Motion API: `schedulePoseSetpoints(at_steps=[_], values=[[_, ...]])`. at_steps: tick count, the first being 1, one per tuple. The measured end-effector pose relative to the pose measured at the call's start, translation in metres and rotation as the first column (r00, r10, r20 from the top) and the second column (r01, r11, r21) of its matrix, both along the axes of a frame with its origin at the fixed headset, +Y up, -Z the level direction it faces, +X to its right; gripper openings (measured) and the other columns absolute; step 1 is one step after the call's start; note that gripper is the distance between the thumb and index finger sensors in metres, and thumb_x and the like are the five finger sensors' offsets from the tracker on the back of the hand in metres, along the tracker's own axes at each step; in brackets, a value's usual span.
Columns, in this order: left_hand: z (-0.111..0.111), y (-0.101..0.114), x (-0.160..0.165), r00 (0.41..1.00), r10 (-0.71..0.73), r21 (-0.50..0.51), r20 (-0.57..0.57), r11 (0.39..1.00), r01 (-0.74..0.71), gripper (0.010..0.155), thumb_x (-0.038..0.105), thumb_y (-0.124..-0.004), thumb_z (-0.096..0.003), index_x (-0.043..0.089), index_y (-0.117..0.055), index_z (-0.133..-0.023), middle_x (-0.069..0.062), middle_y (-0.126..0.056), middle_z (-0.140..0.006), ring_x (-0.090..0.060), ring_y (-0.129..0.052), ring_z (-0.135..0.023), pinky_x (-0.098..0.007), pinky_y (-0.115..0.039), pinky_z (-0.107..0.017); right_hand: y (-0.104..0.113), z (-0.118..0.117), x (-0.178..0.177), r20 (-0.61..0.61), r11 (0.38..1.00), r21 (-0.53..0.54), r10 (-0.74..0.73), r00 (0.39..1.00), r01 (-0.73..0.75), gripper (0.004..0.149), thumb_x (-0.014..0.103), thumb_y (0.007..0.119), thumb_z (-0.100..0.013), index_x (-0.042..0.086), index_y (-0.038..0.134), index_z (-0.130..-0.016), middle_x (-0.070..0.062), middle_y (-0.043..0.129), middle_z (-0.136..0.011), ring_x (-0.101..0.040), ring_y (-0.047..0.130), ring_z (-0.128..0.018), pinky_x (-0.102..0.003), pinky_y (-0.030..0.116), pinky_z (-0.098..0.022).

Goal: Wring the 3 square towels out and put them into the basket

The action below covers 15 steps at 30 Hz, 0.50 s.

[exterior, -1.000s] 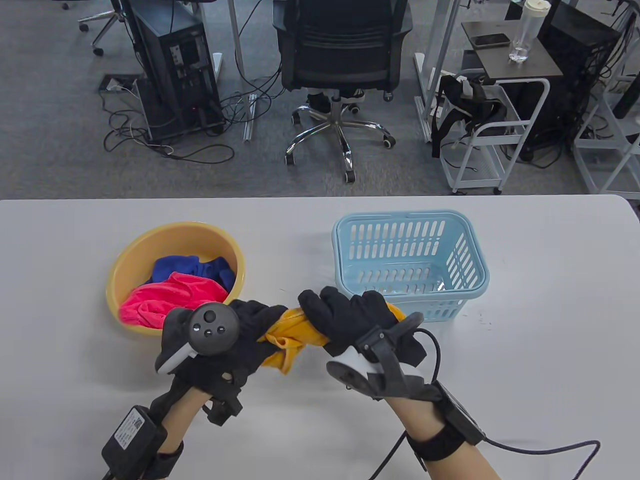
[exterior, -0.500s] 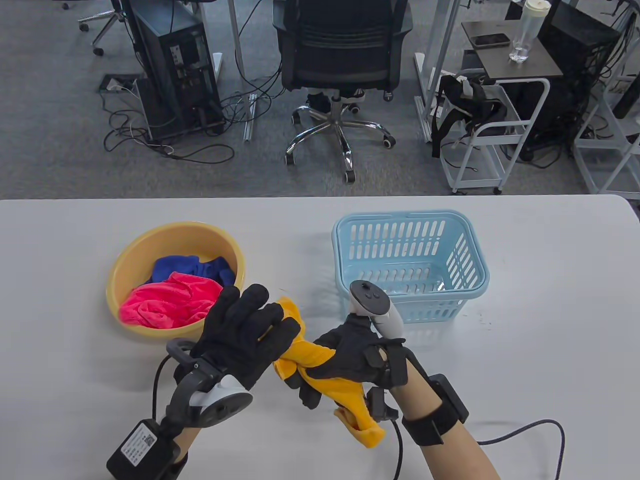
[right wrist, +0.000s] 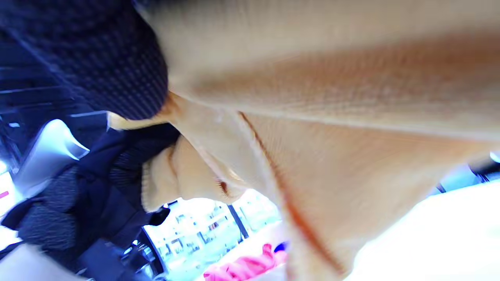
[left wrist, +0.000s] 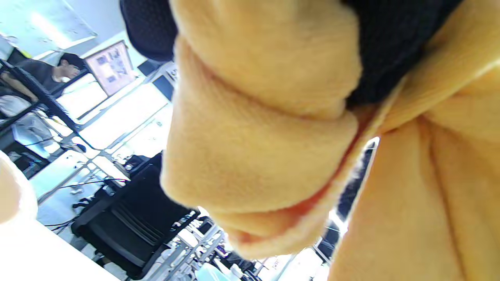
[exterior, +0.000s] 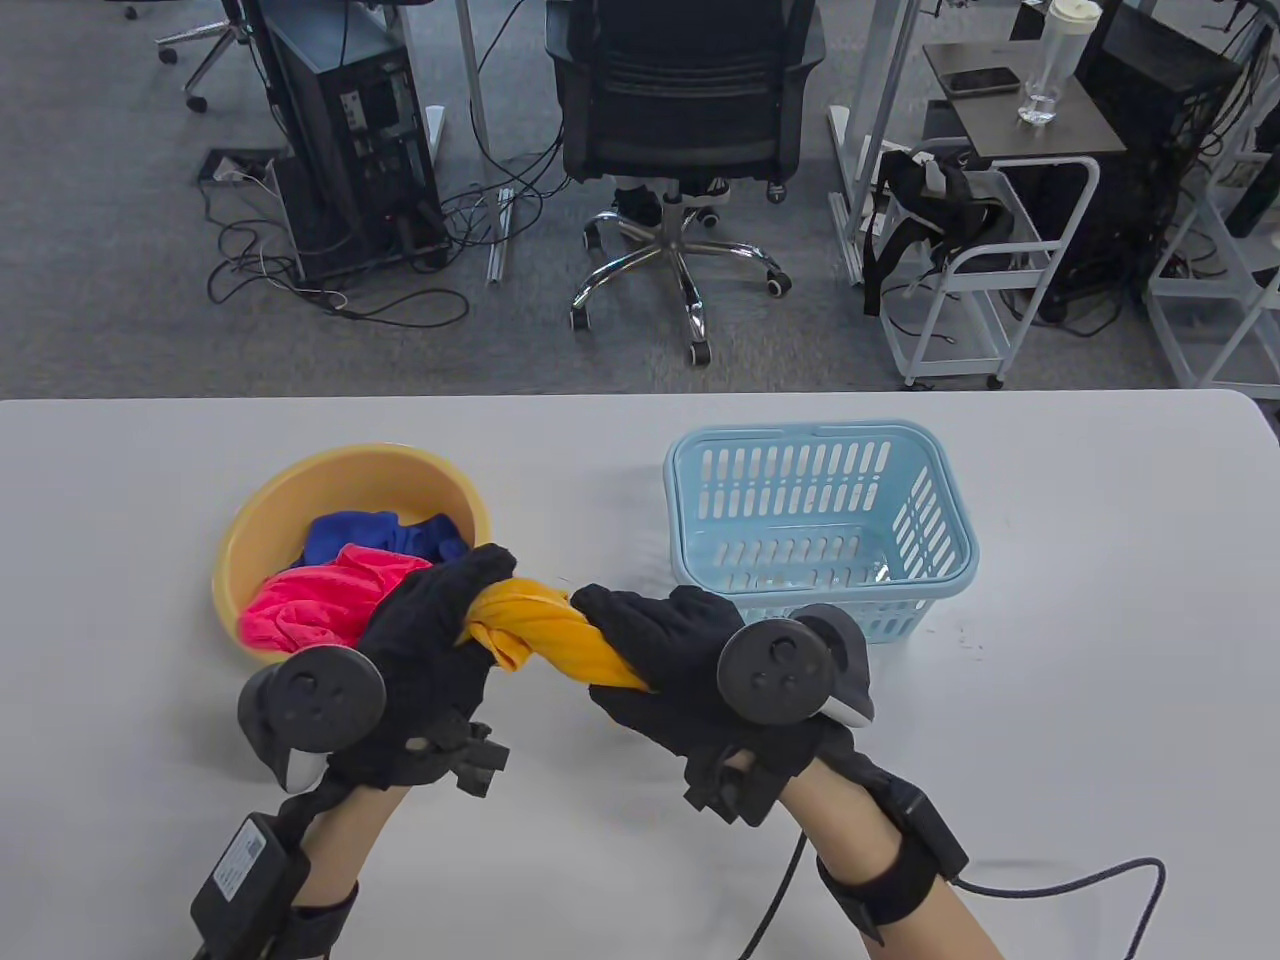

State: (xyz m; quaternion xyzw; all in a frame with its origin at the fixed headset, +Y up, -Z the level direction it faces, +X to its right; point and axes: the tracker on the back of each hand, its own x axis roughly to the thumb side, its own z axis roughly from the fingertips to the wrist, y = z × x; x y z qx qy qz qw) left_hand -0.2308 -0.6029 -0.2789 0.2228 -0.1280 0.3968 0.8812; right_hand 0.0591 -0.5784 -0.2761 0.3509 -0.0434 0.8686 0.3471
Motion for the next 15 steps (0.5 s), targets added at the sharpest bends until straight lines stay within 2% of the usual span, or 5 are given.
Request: schedulePoseSetpoints(at_steps=[2, 5, 8, 12, 15], values=[[0.008, 0.004, -0.002, 0.991, -0.11, 0.048, -0.075, 0.992, 0.113, 0.059, 0.051, -0.09, -0.0459, 0.043, -0.064, -0.098, 0.013, -0.082, -0.093, -0.024, -0.087, -0.088, -0.047, -0.067, -0.071, 0.015, 0.013, 0.007, -0.02, 0.999, 0.0, -0.046, 0.999, 0.046, 0.07, 0.039, 0.086, -0.05, 0.005, 0.063, -0.107, -0.027, 0.07, -0.104, -0.06, 0.073, -0.086, -0.073, 0.041, -0.067], [0.027, 0.014, -0.007, 0.894, -0.391, 0.028, -0.219, 0.913, 0.407, 0.058, 0.054, -0.087, -0.0472, 0.045, -0.062, -0.099, 0.015, -0.081, -0.095, -0.021, -0.087, -0.089, -0.046, -0.068, -0.071, 0.037, 0.029, 0.02, -0.021, 0.994, 0.071, -0.082, 0.996, 0.083, 0.068, 0.041, 0.086, -0.05, 0.008, 0.067, -0.107, -0.024, 0.071, -0.105, -0.058, 0.073, -0.087, -0.072, 0.042, -0.068], [0.04, 0.014, -0.027, 0.872, -0.39, 0.038, -0.297, 0.907, 0.419, 0.058, 0.054, -0.085, -0.0487, 0.043, -0.06, -0.1, 0.016, -0.08, -0.096, -0.021, -0.087, -0.089, -0.046, -0.068, -0.071, 0.048, 0.038, 0.036, 0.013, 0.996, 0.061, 0.059, 0.998, -0.06, 0.069, 0.046, 0.081, -0.054, 0.016, 0.057, -0.112, -0.017, 0.06, -0.113, -0.055, 0.06, -0.098, -0.072, 0.035, -0.072], [0.042, -0.013, -0.025, 0.881, -0.436, -0.036, -0.185, 0.899, 0.437, 0.06, 0.056, -0.085, -0.0486, 0.043, -0.059, -0.101, 0.015, -0.078, -0.098, -0.022, -0.085, -0.092, -0.047, -0.066, -0.073, 0.041, 0.035, 0.024, 0.003, 0.99, 0.136, 0.049, 0.999, -0.049, 0.072, 0.051, 0.082, -0.054, 0.017, 0.057, -0.112, -0.014, 0.063, -0.113, -0.053, 0.067, -0.096, -0.072, 0.042, -0.07], [0.046, -0.047, -0.004, 0.882, -0.467, -0.055, -0.067, 0.884, 0.464, 0.062, 0.06, -0.084, -0.047, 0.043, -0.059, -0.102, 0.015, -0.079, -0.098, -0.023, -0.084, -0.094, -0.047, -0.066, -0.073, 0.008, 0.024, -0.016, -0.083, 0.979, 0.076, 0.193, 0.978, -0.187, 0.075, 0.056, 0.077, -0.054, 0.013, 0.055, -0.111, -0.015, 0.068, -0.109, -0.045, 0.082, -0.088, -0.069, 0.053, -0.068]])
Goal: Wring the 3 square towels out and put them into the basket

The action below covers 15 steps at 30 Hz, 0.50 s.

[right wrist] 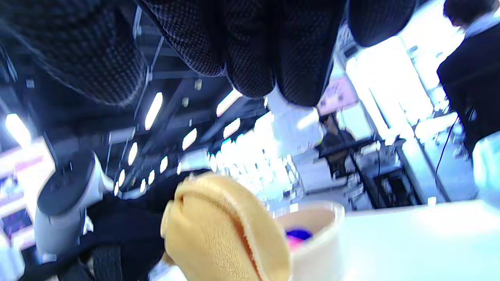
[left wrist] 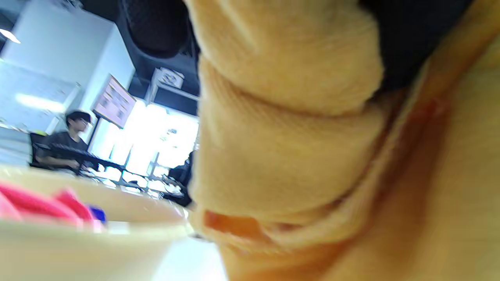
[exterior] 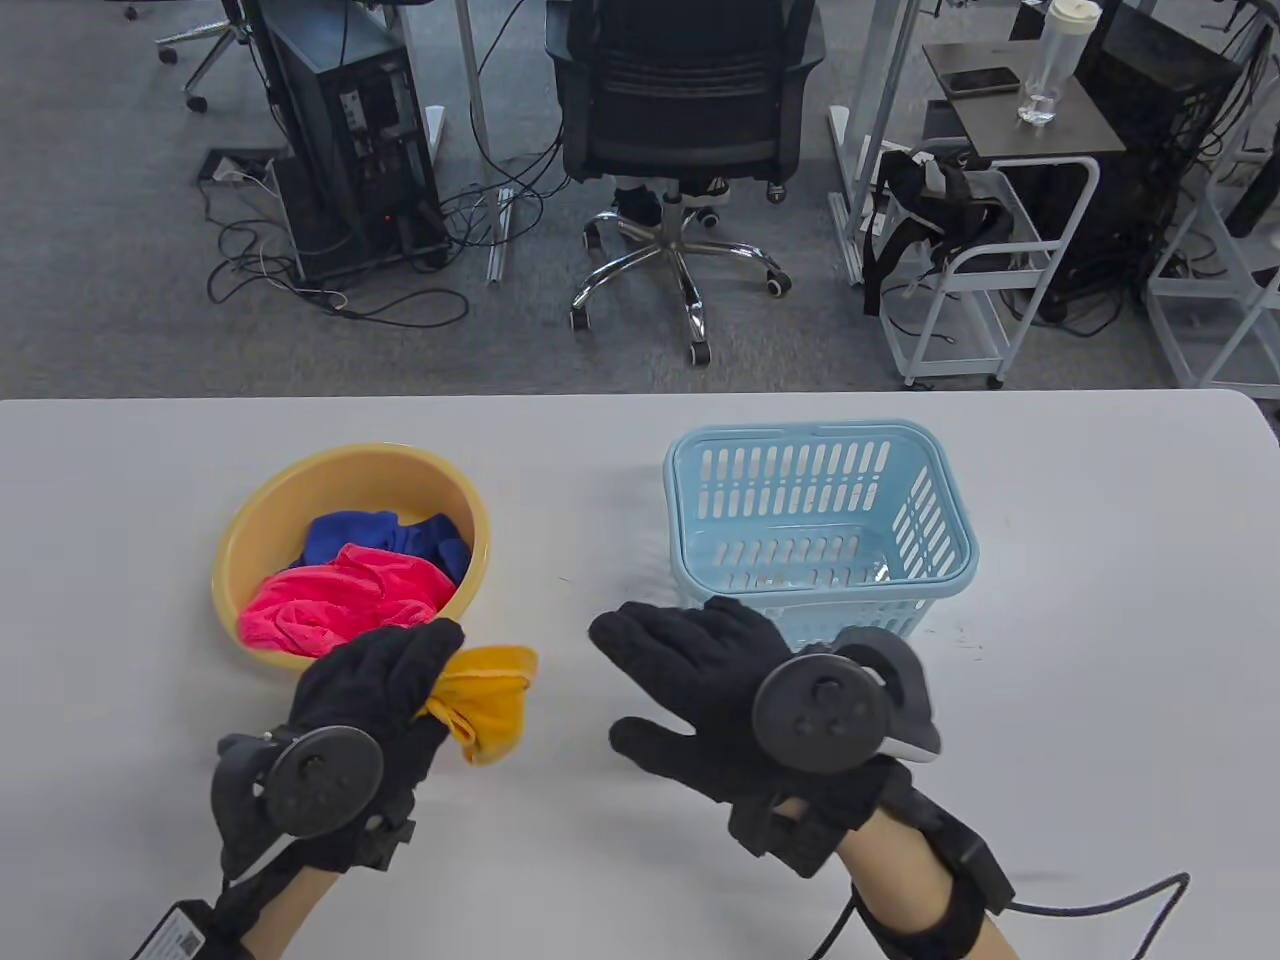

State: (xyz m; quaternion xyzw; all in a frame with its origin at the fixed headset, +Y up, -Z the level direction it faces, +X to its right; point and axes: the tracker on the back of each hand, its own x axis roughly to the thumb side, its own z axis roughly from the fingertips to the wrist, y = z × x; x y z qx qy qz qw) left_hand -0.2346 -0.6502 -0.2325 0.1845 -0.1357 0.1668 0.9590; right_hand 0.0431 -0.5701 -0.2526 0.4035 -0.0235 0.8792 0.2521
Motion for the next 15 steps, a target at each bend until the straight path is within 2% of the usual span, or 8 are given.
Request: schedulePoseSetpoints(at_steps=[2, 4, 5, 7, 9, 12, 15], values=[[0.004, -0.021, 0.013, 0.997, -0.017, -0.06, 0.074, 0.998, 0.022, 0.064, 0.065, -0.082, -0.0454, 0.043, -0.06, -0.102, 0.015, -0.08, -0.098, -0.024, -0.084, -0.096, -0.048, -0.065, -0.074, -0.033, -0.007, -0.029, -0.047, 0.976, -0.115, 0.181, 0.982, -0.186, 0.084, 0.063, 0.072, -0.053, 0.009, 0.046, -0.112, -0.017, 0.064, -0.109, -0.045, 0.082, -0.087, -0.067, 0.055, -0.067], [0.009, -0.038, 0.02, 0.991, -0.004, -0.117, 0.134, 0.993, 0.02, 0.066, 0.068, -0.08, -0.0445, 0.042, -0.061, -0.101, 0.015, -0.08, -0.098, -0.024, -0.083, -0.097, -0.048, -0.065, -0.074, -0.061, -0.011, -0.049, -0.065, 0.928, -0.156, 0.331, 0.941, -0.337, 0.089, 0.068, 0.071, -0.05, 0.005, 0.047, -0.109, -0.019, 0.071, -0.103, -0.044, 0.089, -0.079, -0.064, 0.062, -0.064], [0.011, -0.045, 0.024, 0.989, 0.009, -0.129, 0.148, 0.992, 0.01, 0.066, 0.069, -0.081, -0.0431, 0.034, -0.069, -0.098, 0.013, -0.084, -0.095, -0.025, -0.085, -0.095, -0.048, -0.066, -0.073, -0.075, -0.013, -0.058, -0.082, 0.893, -0.171, 0.408, 0.909, -0.416, 0.09, 0.068, 0.07, -0.05, 0.003, 0.048, -0.108, -0.019, 0.076, -0.099, -0.041, 0.093, -0.073, -0.063, 0.064, -0.062], [0.012, -0.049, 0.025, 0.985, -0.065, -0.196, 0.162, 0.976, 0.096, 0.064, 0.068, -0.081, -0.0438, 0.036, -0.068, -0.098, 0.014, -0.084, -0.096, -0.024, -0.085, -0.096, -0.048, -0.066, -0.074, -0.085, -0.013, -0.065, -0.09, 0.877, -0.166, 0.442, 0.893, -0.451, 0.085, 0.065, 0.073, -0.049, -0.003, 0.065, -0.1, -0.017, 0.089, -0.085, -0.037, 0.101, -0.059, -0.06, 0.071, -0.056], [0.013, -0.048, 0.025, 0.986, -0.066, -0.156, 0.157, 0.984, 0.09, 0.067, 0.07, -0.082, -0.0418, 0.039, -0.067, -0.099, 0.015, -0.083, -0.097, -0.023, -0.084, -0.098, -0.049, -0.064, -0.075, -0.083, -0.013, -0.065, -0.107, 0.88, -0.162, 0.435, 0.894, -0.447, 0.075, 0.062, 0.076, -0.049, -0.001, 0.079, -0.092, -0.012, 0.097, -0.074, -0.032, 0.105, -0.046, -0.058, 0.075, -0.052], [0.014, -0.048, 0.026, 0.981, -0.037, -0.166, 0.189, 0.984, 0.069, 0.072, 0.072, -0.079, -0.043, 0.042, -0.058, -0.104, 0.015, -0.073, -0.106, -0.026, -0.071, -0.109, -0.051, -0.056, -0.08, -0.068, -0.01, -0.059, -0.093, 0.887, -0.11, 0.44, 0.893, -0.448, 0.068, 0.057, 0.081, -0.048, 0.003, 0.083, -0.089, -0.009, 0.099, -0.07, -0.03, 0.105, -0.042, -0.059, 0.075, -0.052], [0.017, -0.047, 0.026, 0.979, -0.047, -0.158, 0.197, 0.984, 0.079, 0.077, 0.076, -0.072, -0.0437, 0.046, -0.042, -0.109, 0.017, -0.056, -0.116, -0.028, -0.052, -0.118, -0.053, -0.045, -0.085, -0.049, -0.008, -0.045, -0.019, 0.895, -0.069, 0.441, 0.897, -0.441, 0.064, 0.052, 0.085, -0.048, 0.005, 0.081, -0.091, -0.009, 0.097, -0.073, -0.031, 0.103, -0.045, -0.06, 0.073, -0.054]])
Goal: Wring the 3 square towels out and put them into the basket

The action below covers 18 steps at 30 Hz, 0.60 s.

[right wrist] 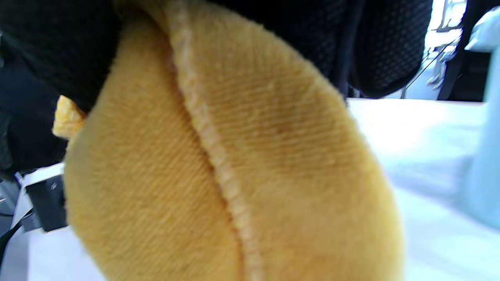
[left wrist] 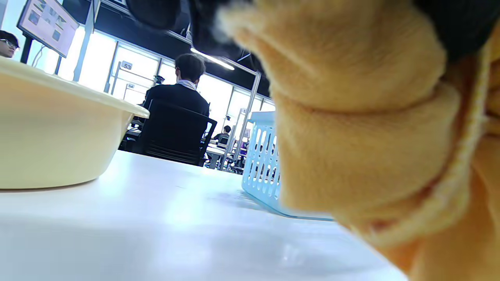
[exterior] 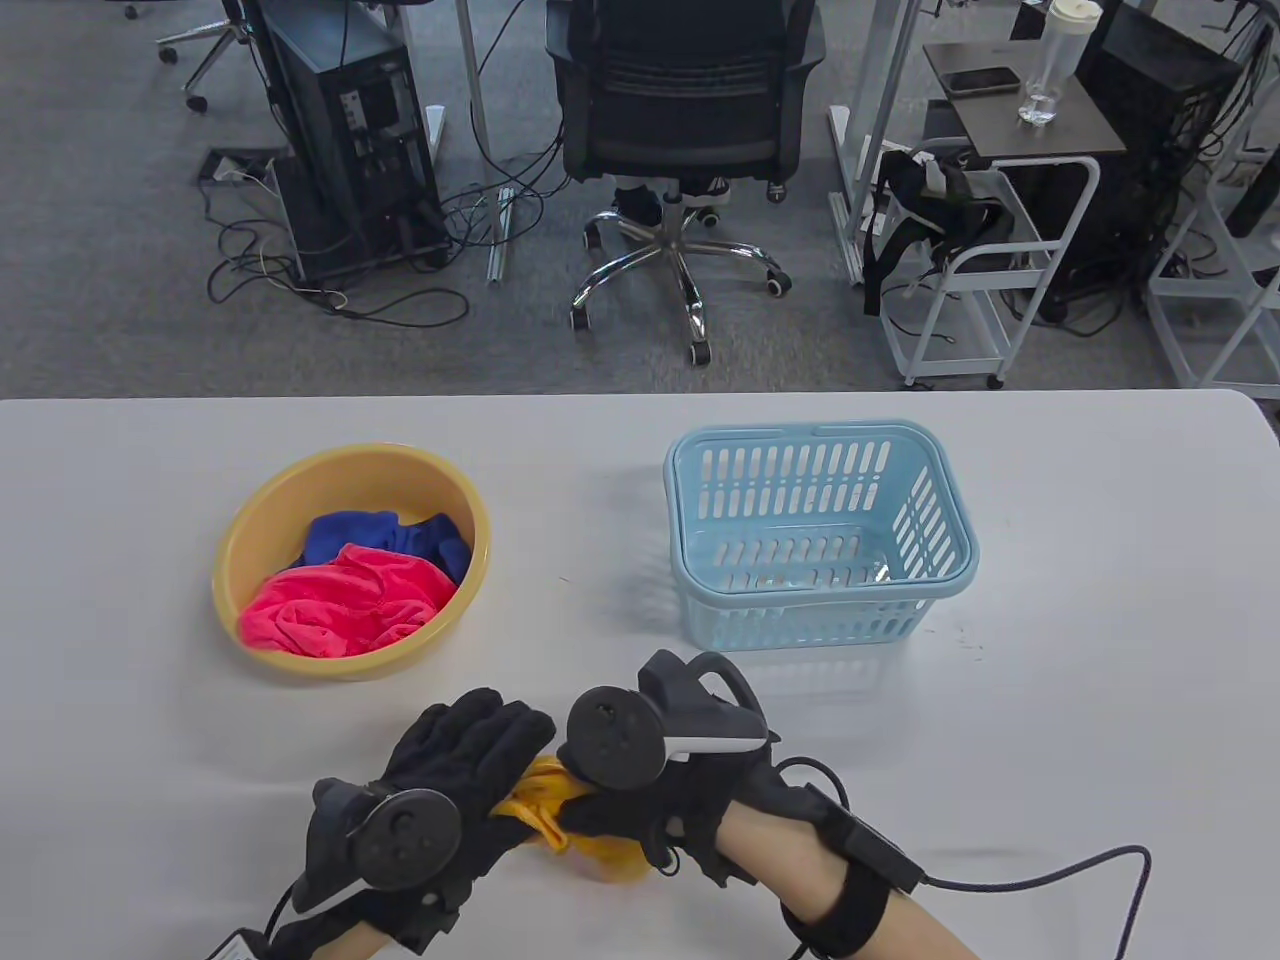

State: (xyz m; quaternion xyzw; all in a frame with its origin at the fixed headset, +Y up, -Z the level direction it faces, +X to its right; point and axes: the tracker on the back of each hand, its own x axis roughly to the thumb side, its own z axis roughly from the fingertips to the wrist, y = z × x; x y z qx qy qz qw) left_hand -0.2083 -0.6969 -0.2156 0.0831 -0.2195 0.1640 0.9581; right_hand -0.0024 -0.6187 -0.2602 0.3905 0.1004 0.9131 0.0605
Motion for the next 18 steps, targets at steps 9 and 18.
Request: schedulePoseSetpoints(at_steps=[9, 18], values=[[-0.003, 0.003, -0.01, 0.999, 0.024, 0.003, -0.027, 1.0, -0.024, 0.085, 0.073, -0.071, -0.0453, 0.044, -0.023, -0.11, 0.015, -0.033, -0.121, -0.027, -0.02, -0.12, -0.055, -0.023, -0.087, 0.067, -0.025, 0.117, 0.228, 0.847, 0.314, -0.505, 0.832, 0.428, 0.063, 0.05, 0.086, -0.048, 0.013, 0.077, -0.098, -0.009, 0.094, -0.08, -0.031, 0.102, -0.049, -0.061, 0.071, -0.056], [-0.006, -0.005, -0.005, 0.999, -0.018, -0.046, -0.029, 0.999, 0.017, 0.089, 0.075, -0.069, -0.0451, 0.044, -0.016, -0.11, 0.015, -0.025, -0.121, -0.028, -0.013, -0.119, -0.055, -0.017, -0.086, 0.021, -0.071, 0.217, 0.393, 0.436, 0.63, -0.893, 0.22, 0.643, 0.071, 0.051, 0.079, -0.054, 0.021, 0.049, -0.111, -0.007, 0.066, -0.106, -0.041, 0.077, -0.088, -0.065, 0.049, -0.071]])
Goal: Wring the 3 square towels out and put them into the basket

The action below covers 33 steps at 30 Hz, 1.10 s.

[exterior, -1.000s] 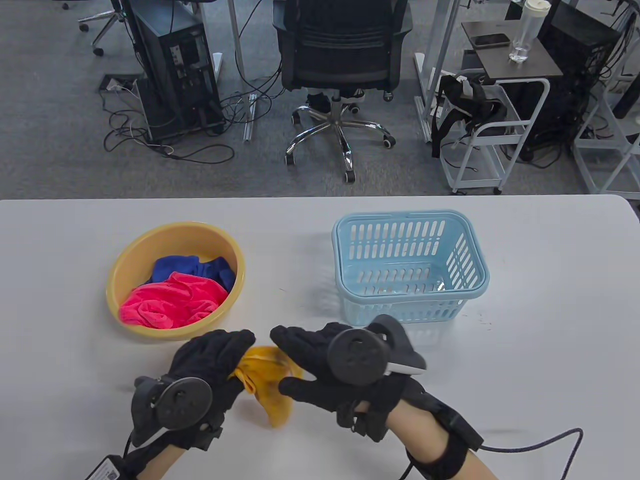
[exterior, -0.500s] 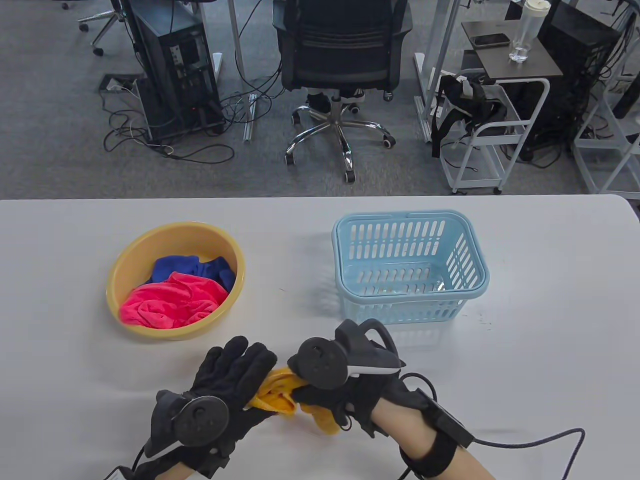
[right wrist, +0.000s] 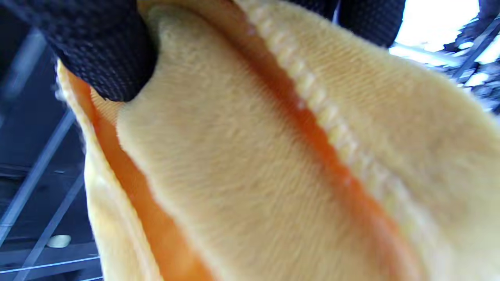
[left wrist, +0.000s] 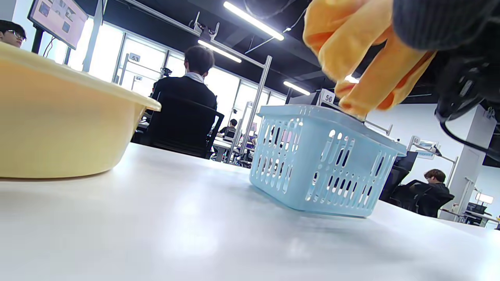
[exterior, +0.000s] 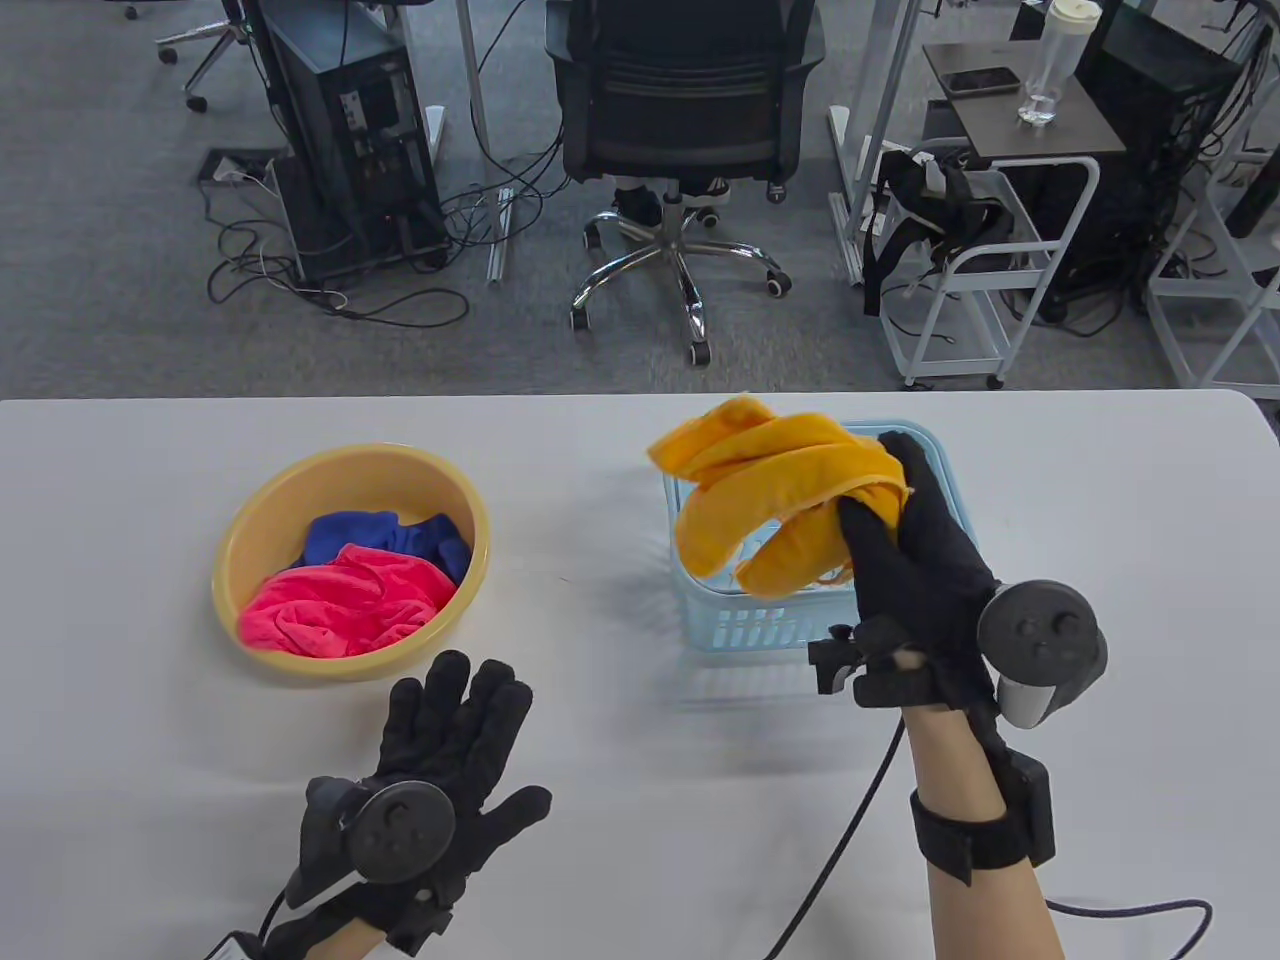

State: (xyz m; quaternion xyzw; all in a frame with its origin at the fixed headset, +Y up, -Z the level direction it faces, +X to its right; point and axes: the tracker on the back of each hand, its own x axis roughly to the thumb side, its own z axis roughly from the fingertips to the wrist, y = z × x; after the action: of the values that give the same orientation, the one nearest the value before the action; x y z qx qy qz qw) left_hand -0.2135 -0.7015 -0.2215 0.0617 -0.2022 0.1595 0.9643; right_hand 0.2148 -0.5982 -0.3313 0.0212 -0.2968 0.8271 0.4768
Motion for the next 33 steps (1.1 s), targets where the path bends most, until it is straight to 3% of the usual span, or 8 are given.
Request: schedulePoseSetpoints(at_steps=[2, 4, 7, 13, 17, 22, 29, 33], values=[[-0.001, -0.002, 0.0, 1.0, -0.01, -0.009, -0.001, 1.0, 0.01, 0.089, 0.075, -0.069, -0.0452, 0.044, -0.016, -0.11, 0.015, -0.025, -0.121, -0.028, -0.013, -0.119, -0.055, -0.017, -0.086, -0.018, -0.017, 0.004, -0.036, 0.95, -0.262, 0.164, 0.986, -0.168, 0.084, 0.056, 0.08, -0.053, 0.02, 0.035, -0.115, -0.011, 0.044, -0.116, -0.05, 0.055, -0.1, -0.069, 0.031, -0.074], [-0.002, -0.004, 0.0, 1.0, -0.019, -0.021, -0.005, 1.0, 0.019, 0.089, 0.075, -0.069, -0.0453, 0.044, -0.016, -0.109, 0.015, -0.024, -0.121, -0.028, -0.011, -0.119, -0.055, -0.016, -0.086, -0.026, -0.023, 0.001, -0.169, 0.862, -0.417, 0.239, 0.956, -0.289, 0.085, 0.059, 0.075, -0.055, 0.024, 0.028, -0.116, -0.008, 0.028, -0.12, -0.052, 0.034, -0.107, -0.07, 0.016, -0.074], [-0.004, -0.005, -0.001, 0.999, -0.032, -0.038, -0.011, 0.999, 0.032, 0.089, 0.075, -0.068, -0.0453, 0.044, -0.015, -0.109, 0.015, -0.023, -0.122, -0.028, -0.01, -0.119, -0.055, -0.016, -0.086, -0.013, -0.016, -0.018, -0.204, 0.914, -0.25, 0.272, 0.94, -0.319, 0.08, 0.055, 0.077, -0.054, 0.022, 0.038, -0.115, -0.01, 0.035, -0.12, -0.053, 0.034, -0.107, -0.07, 0.014, -0.073], [-0.004, -0.004, -0.001, 0.999, -0.041, -0.034, -0.02, 0.999, 0.04, 0.089, 0.075, -0.068, -0.0452, 0.045, -0.014, -0.109, 0.015, -0.022, -0.122, -0.028, -0.008, -0.119, -0.055, -0.014, -0.086, 0.013, 0.028, -0.085, -0.35, 0.849, -0.03, 0.485, 0.802, -0.527, 0.077, 0.058, 0.071, -0.055, 0.024, 0.038, -0.115, -0.009, 0.036, -0.121, -0.051, 0.033, -0.109, -0.07, 0.017, -0.074], [-0.003, -0.005, -0.001, 0.998, -0.055, -0.031, -0.021, 0.998, 0.054, 0.089, 0.075, -0.068, -0.0453, 0.045, -0.014, -0.109, 0.015, -0.021, -0.122, -0.027, -0.008, -0.119, -0.055, -0.014, -0.086, -0.009, 0.066, -0.118, -0.41, 0.716, 0.108, 0.664, 0.625, -0.69, 0.076, 0.058, 0.07, -0.054, 0.025, 0.039, -0.115, -0.007, 0.037, -0.121, -0.049, 0.034, -0.109, -0.069, 0.018, -0.074], [-0.003, -0.006, 0.0, 0.998, -0.066, -0.034, -0.016, 0.997, 0.066, 0.089, 0.076, -0.067, -0.0452, 0.045, -0.014, -0.109, 0.015, -0.021, -0.122, -0.028, -0.008, -0.119, -0.055, -0.014, -0.086, -0.051, 0.1, -0.124, -0.456, 0.618, 0.165, 0.739, 0.496, -0.768, 0.075, 0.059, 0.07, -0.054, 0.026, 0.04, -0.114, -0.006, 0.038, -0.121, -0.048, 0.036, -0.109, -0.069, 0.019, -0.075], [-0.004, -0.013, 0.004, 0.994, -0.107, -0.07, -0.005, 0.992, 0.106, 0.088, 0.076, -0.067, -0.0453, 0.045, -0.014, -0.109, 0.015, -0.022, -0.122, -0.028, -0.009, -0.119, -0.056, -0.015, -0.086, -0.103, 0.106, -0.113, -0.546, 0.647, 0.112, 0.674, 0.498, -0.754, 0.074, 0.058, 0.07, -0.053, 0.025, 0.041, -0.114, -0.007, 0.038, -0.12, -0.048, 0.035, -0.108, -0.069, 0.019, -0.073], [-0.006, -0.02, 0.006, 0.987, -0.161, -0.12, -0.005, 0.98, 0.16, 0.087, 0.076, -0.067, -0.0455, 0.046, -0.016, -0.11, 0.01, -0.021, -0.121, -0.03, -0.005, -0.117, -0.055, -0.014, -0.085, -0.106, 0.112, -0.11, -0.612, 0.705, 0.068, 0.588, 0.529, -0.706, 0.074, 0.058, 0.069, -0.054, 0.025, 0.041, -0.114, -0.007, 0.038, -0.12, -0.048, 0.035, -0.108, -0.069, 0.018, -0.073]])
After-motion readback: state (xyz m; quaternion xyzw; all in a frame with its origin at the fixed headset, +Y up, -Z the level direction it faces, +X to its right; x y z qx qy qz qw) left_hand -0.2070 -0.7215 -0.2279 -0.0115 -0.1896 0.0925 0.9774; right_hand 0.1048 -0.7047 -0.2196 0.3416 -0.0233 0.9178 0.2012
